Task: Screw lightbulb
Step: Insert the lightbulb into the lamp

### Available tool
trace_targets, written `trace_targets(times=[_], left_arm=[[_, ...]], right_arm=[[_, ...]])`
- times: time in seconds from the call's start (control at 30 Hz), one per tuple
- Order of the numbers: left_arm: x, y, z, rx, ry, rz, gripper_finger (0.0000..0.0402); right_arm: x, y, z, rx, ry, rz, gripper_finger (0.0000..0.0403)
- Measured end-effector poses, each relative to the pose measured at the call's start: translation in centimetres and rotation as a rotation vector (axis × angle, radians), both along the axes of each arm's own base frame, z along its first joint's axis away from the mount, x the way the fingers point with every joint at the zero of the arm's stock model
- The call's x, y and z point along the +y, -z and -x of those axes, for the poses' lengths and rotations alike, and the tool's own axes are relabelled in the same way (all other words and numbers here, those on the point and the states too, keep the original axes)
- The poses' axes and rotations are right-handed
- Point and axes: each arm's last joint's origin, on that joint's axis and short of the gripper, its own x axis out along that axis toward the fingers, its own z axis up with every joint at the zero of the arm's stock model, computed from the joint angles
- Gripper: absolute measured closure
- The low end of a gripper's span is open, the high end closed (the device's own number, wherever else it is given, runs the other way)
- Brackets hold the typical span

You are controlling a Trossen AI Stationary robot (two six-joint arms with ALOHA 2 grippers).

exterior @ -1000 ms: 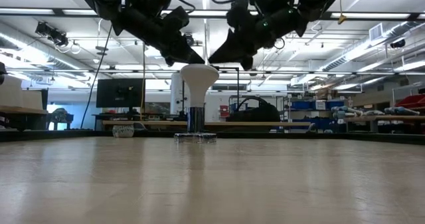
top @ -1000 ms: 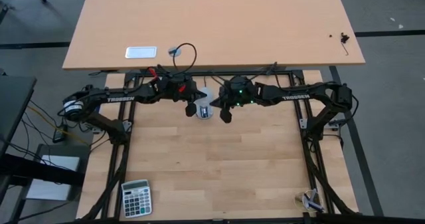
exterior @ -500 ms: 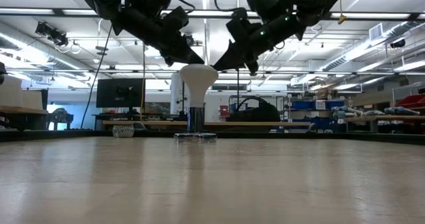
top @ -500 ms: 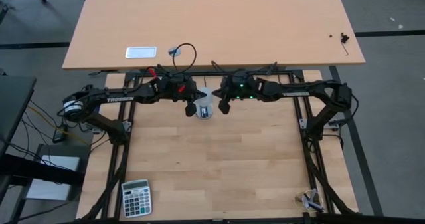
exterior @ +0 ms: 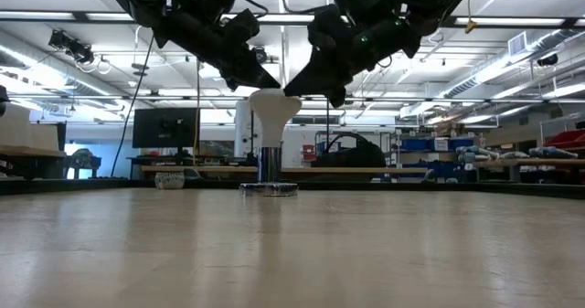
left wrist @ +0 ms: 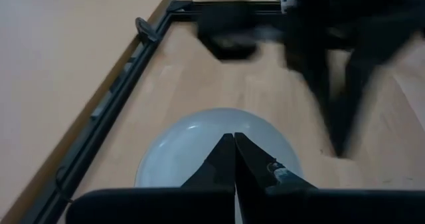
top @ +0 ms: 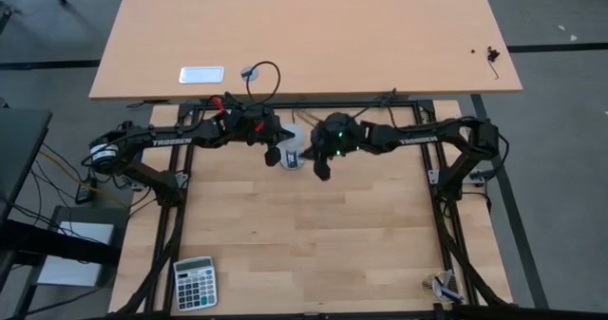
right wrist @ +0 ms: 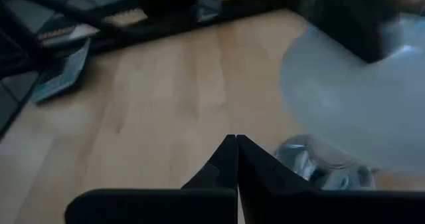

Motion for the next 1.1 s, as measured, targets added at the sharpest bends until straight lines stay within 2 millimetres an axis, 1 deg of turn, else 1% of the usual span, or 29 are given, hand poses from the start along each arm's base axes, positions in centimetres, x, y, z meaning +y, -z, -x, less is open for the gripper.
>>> trace_targets(times=[0.1, 0.17, 0.23, 0.33, 0.43, 0.5, 0.73, 0.8, 0.97, 1.03, 1.1], left_arm=[[0.1, 0.0, 0.1, 0.001, -0.005, 0.001, 0.0402], [0.1, 0.0, 0.1, 0.001, -0.006, 0.001, 0.0402], [0.1, 0.0, 0.1, 0.002, -0.005, 0.002, 0.0402], [0.1, 0.0, 0.1, 0.002, -0.005, 0.002, 0.0402], [0.1, 0.0, 0.1, 0.001, -0.005, 0.001, 0.0402], [0.1, 0.0, 0.1, 0.003, -0.005, 0.003, 0.0402], [0.1, 0.1, 0.1, 0.004, 0.001, 0.007, 0.0402], [0.1, 0.1, 0.1, 0.006, 0.0, 0.008, 0.0402], [0.2, 0.0, 0.1, 0.001, -0.009, 0.0, 0.0402], [0.2, 0.0, 0.1, 0.003, -0.009, 0.001, 0.0402], [0.2, 0.0, 0.1, 0.002, -0.009, 0.001, 0.0402]], right_arm=[[0.5, -0.6, -0.1, -0.03, -0.003, 0.025, 0.0394], [0.2, -1.2, 0.2, -0.04, 0.043, 0.064, 0.0394], [-0.5, -1.5, 0.5, -0.036, 0.115, 0.109, 0.0394], [-2.1, -1.6, 1.1, -0.026, 0.195, 0.133, 0.0394], [-3.2, -1.0, 1.3, 0.004, 0.225, 0.128, 0.0394], [-3.4, -1.0, 1.2, 0.005, 0.228, 0.125, 0.0394], [-2.7, -0.9, 1.0, 0.001, 0.182, 0.092, 0.0394], [-2.1, -0.9, 0.9, -0.001, 0.153, 0.073, 0.0394], [-0.3, -0.6, 0.3, -0.018, 0.005, 0.009, 0.0394], [0.0, -1.0, 0.1, -0.05, -0.012, 0.014, 0.0394], [-0.1, -1.5, 0.4, -0.052, 0.025, 0.043, 0.0394]])
